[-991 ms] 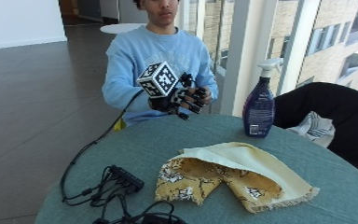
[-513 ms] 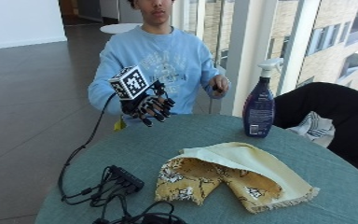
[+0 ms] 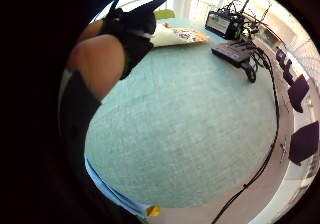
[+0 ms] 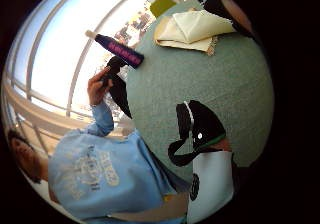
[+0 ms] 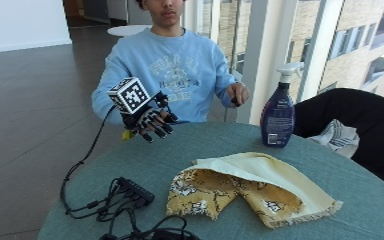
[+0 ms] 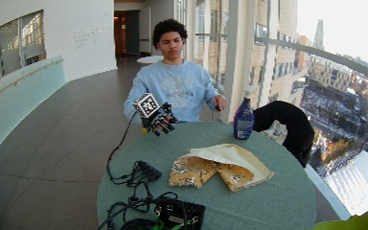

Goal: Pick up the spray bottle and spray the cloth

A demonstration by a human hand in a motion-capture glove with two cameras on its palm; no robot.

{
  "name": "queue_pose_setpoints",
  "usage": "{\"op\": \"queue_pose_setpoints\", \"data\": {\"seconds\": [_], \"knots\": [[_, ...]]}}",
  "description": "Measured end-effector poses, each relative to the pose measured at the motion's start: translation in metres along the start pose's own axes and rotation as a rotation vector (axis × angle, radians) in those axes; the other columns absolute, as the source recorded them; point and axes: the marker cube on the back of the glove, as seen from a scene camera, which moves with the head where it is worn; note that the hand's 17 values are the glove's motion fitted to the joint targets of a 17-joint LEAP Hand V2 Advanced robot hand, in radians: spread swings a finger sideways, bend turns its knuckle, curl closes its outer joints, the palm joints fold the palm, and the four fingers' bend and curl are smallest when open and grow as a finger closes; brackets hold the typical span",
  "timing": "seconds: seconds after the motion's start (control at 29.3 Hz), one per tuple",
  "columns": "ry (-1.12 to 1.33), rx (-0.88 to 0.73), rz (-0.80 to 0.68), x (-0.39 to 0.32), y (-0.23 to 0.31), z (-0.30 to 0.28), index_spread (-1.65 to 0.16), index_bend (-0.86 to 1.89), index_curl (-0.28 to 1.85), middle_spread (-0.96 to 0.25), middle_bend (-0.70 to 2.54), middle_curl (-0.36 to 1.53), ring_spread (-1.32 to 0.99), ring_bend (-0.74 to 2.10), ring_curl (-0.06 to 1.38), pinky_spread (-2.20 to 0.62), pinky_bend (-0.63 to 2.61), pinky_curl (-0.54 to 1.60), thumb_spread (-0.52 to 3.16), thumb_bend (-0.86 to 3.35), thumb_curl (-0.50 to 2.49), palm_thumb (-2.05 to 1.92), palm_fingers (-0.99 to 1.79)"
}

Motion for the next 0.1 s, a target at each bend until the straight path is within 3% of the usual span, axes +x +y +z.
{"op": "queue_pose_setpoints", "data": {"seconds": [0.1], "knots": [[-0.001,-0.001,0.012,0.0009,0.0017,0.0004,-0.39,0.14,0.25,-0.08,0.28,0.41,0.01,0.32,0.30,0.27,0.30,0.32,1.07,-0.02,0.47,0.78,0.60]]}}
